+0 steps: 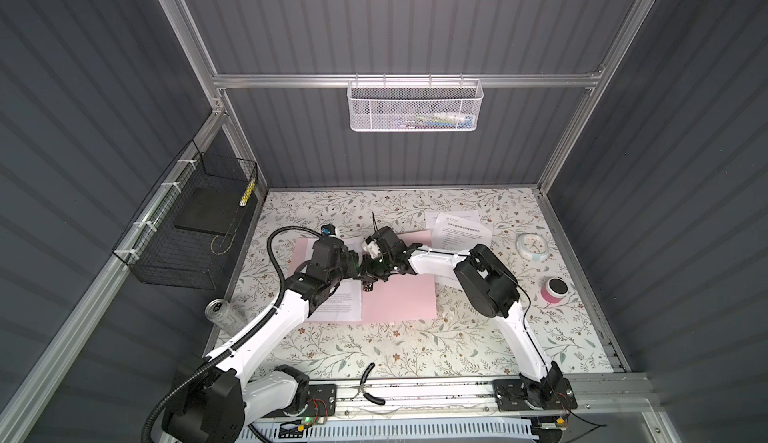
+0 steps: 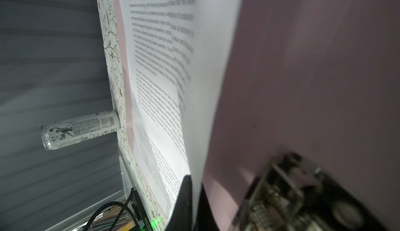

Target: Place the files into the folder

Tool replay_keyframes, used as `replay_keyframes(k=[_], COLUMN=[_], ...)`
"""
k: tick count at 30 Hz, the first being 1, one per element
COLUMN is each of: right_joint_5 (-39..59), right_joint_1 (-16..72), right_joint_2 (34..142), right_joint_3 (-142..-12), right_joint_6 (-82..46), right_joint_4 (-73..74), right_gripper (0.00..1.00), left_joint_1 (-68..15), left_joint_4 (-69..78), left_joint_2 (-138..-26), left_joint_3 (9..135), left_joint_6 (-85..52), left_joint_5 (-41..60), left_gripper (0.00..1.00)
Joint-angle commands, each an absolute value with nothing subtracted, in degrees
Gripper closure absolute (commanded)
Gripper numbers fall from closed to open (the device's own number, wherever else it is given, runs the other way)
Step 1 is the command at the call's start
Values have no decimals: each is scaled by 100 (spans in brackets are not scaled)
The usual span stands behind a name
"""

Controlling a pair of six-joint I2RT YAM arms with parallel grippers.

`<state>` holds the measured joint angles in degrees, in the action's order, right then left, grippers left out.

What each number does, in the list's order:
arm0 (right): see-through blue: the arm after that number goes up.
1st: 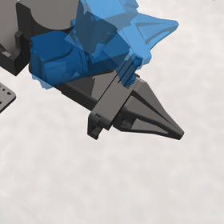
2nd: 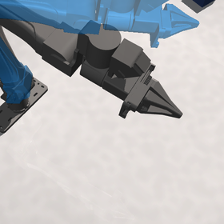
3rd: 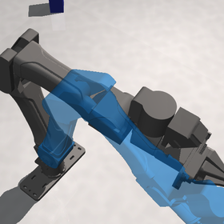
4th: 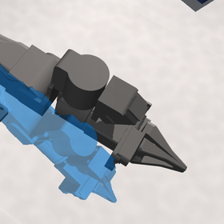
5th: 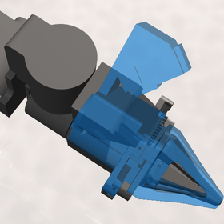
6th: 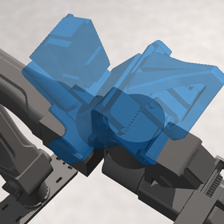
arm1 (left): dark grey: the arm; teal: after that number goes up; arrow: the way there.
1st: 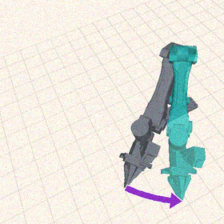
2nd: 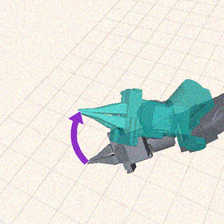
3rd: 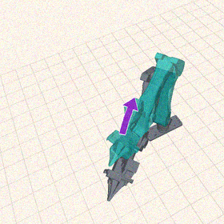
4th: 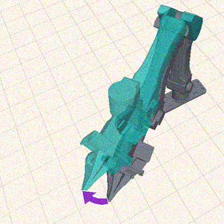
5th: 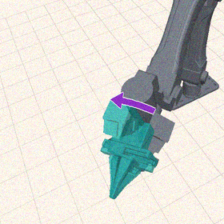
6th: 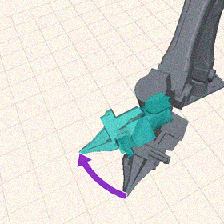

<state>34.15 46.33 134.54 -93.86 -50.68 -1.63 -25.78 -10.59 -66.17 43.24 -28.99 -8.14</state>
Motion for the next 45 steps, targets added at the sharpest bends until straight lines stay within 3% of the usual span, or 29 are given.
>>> replay_keyframes(k=[1, 17, 45], right_joint_5=[3489, 3312, 3747], right_joint_1=[4590, 4240, 4553], right_joint_2=[13402, 13413, 13753], right_joint_3=[-9308, -9452, -9858], right_joint_6=[-4897, -4094, -4877], right_joint_4=[-202, -1619, -987], right_gripper=[100, 100, 100], left_joint_1=[-2549, -2549, -2549], left_joint_4=[-1135, -1081, -992], left_joint_2=[-6450, -6480, -6522], left_joint_3=[4260, 4183, 3953], left_joint_6=[-3001, -3112, -3139], left_joint_5=[-892, -978, -1011], left_gripper=[48, 47, 47])
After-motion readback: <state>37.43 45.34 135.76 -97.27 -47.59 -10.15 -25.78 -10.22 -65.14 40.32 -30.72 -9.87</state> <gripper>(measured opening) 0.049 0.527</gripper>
